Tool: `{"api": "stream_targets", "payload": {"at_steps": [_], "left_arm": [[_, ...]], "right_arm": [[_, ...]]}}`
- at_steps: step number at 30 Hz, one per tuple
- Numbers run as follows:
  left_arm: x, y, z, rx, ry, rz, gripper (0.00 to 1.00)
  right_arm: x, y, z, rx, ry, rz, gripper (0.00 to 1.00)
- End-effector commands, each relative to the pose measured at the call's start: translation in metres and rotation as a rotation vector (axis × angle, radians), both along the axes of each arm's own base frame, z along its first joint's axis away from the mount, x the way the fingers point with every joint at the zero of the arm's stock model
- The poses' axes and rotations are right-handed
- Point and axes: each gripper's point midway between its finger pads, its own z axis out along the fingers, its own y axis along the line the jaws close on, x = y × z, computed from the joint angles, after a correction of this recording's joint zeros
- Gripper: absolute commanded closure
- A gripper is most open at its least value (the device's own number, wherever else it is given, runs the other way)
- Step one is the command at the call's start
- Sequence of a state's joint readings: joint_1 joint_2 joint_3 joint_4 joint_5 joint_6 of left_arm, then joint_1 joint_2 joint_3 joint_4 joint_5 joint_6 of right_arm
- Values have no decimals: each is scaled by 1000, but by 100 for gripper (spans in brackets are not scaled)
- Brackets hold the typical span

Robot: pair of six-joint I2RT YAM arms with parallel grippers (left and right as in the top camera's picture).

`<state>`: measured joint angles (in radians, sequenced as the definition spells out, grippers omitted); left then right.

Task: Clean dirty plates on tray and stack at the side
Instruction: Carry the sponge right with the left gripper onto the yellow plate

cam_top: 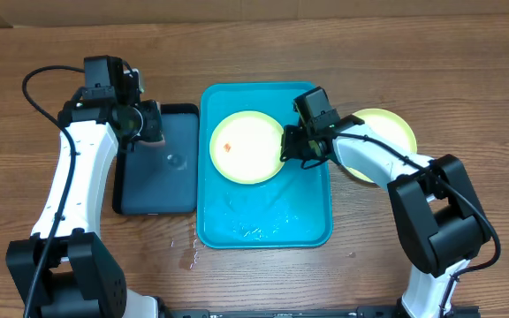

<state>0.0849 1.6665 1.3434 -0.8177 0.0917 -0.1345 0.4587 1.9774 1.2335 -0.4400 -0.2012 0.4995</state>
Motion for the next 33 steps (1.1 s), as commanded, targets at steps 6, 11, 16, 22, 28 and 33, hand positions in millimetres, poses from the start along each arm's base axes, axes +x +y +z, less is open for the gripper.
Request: {"api": "stream_targets", "payload": {"at_steps": [6, 11, 16, 22, 28, 33], "left_arm": [[15, -8, 46, -14, -73, -36, 96], [18, -58, 63, -182, -106, -130, 96], [13, -115, 51, -249, -47, -186, 96], [10, -180, 12, -278, 47, -241, 96], [12, -180, -30, -199, 129, -207, 96], [14, -168, -41, -166, 149, -176, 96]], "right_arm": [[2, 3, 10, -4, -37, 5, 96], [2, 3, 10, -4, -37, 5, 96], [2, 3, 10, -4, -37, 5, 96], [1, 5, 9, -32, -51, 7, 96], [0, 4, 8, -60, -60, 4, 96], [1, 4, 8, -59, -62, 4, 96]]}}
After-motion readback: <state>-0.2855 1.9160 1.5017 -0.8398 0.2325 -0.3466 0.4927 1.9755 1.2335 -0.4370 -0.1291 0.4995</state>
